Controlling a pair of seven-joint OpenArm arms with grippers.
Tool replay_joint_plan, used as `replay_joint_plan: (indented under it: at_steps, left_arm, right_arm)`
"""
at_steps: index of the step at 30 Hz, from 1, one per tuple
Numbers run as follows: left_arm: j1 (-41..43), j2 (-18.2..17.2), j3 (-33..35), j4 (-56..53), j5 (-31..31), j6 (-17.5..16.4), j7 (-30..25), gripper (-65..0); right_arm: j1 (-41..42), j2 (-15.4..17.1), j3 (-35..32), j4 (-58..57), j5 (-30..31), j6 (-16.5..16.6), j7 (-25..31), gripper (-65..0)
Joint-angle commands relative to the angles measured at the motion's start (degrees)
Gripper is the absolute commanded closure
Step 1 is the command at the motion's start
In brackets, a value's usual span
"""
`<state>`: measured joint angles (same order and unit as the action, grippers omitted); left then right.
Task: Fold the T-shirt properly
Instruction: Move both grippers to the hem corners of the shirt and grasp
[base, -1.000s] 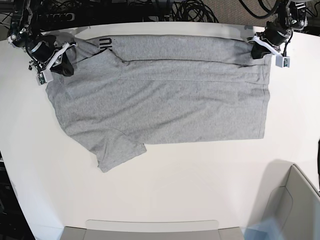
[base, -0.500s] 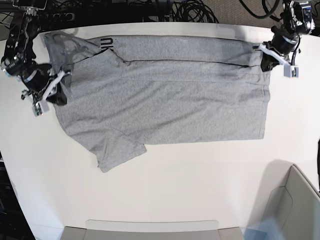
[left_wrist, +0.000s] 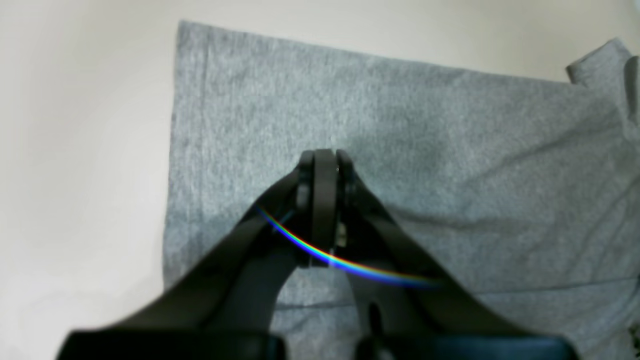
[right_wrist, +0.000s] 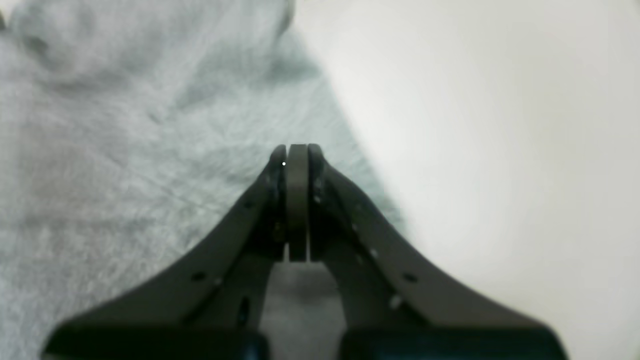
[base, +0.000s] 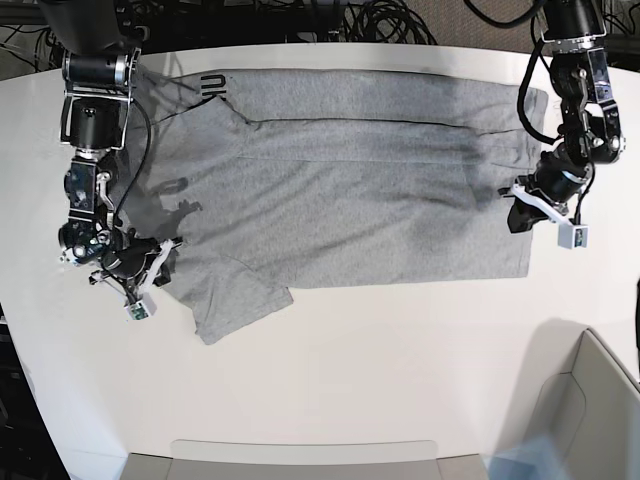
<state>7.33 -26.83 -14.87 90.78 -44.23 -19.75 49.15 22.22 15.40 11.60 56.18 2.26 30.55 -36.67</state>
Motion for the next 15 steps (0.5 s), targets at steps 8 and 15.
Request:
replay_joint_plan:
  at_steps: [8, 15]
  left_arm:
    - [-1.1, -0.1, -0.4, -4.4, -0.6, -0.3, -1.5, 0.0]
    - [-1.1, 0.1, -0.3, -6.4, -0.6, -0.3, -1.6, 0.0]
  right_arm:
    - [2.8, 0.0, 0.3, -10.0, -4.4, 0.1, 0.0, 0.0]
    - [-11.6, -0.4, 0.3, 16.7, -4.2, 0.3, -8.7, 0.0]
